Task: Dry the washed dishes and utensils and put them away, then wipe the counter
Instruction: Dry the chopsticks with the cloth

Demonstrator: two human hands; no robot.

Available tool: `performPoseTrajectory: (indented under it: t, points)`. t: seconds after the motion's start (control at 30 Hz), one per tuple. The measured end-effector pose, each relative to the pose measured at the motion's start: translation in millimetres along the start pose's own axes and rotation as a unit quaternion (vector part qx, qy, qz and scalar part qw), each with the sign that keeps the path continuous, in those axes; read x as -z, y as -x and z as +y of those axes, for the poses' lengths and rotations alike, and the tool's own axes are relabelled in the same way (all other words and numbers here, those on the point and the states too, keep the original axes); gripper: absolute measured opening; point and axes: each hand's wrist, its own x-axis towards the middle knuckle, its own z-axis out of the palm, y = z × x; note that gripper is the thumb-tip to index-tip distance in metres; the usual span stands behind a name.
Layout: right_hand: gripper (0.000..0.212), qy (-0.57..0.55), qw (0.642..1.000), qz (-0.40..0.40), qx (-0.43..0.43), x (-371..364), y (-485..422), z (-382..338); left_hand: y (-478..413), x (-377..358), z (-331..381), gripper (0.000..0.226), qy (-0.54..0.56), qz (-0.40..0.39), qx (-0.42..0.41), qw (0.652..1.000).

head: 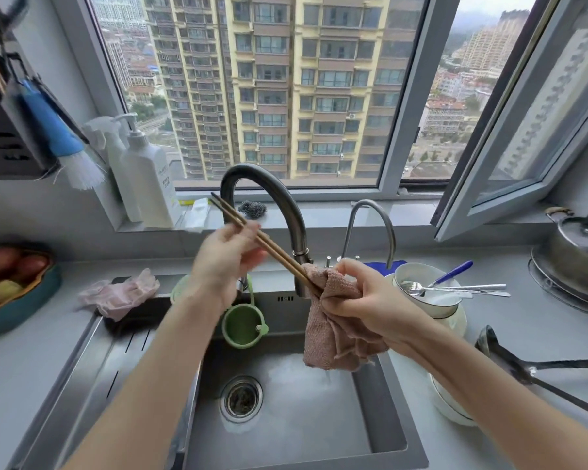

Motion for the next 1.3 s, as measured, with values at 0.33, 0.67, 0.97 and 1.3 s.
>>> performPoseTrajectory:
  t: [0.33,0.67,0.97,1.3]
  points:
    - [0.021,-0.022,0.999,0.004,0.04,-42.8,-25.5,7.5,18.8,-1.4,-21.7,0.011,-0.009,-0.037,-0.016,0.999]
    - [0.011,-0.042,0.979,0.097,0.175,-70.0,-62.9,-45.8,-12.1,113.4,36.0,0.013,-0.163,-0.033,-0.028,0.986]
    - [0.027,-0.031,0.976,0.105,0.187,-186.4,-150.6,-57.0,-19.0,136.2,45.8,0.014,-0.251,-0.116,-0.043,0.96]
    - [0.018,-0.106,0.959,0.186,0.184,-193.1,-245.7,-162.6,-31.4,224.1,140.1,0.013,-0.308,-0.088,-0.001,0.947]
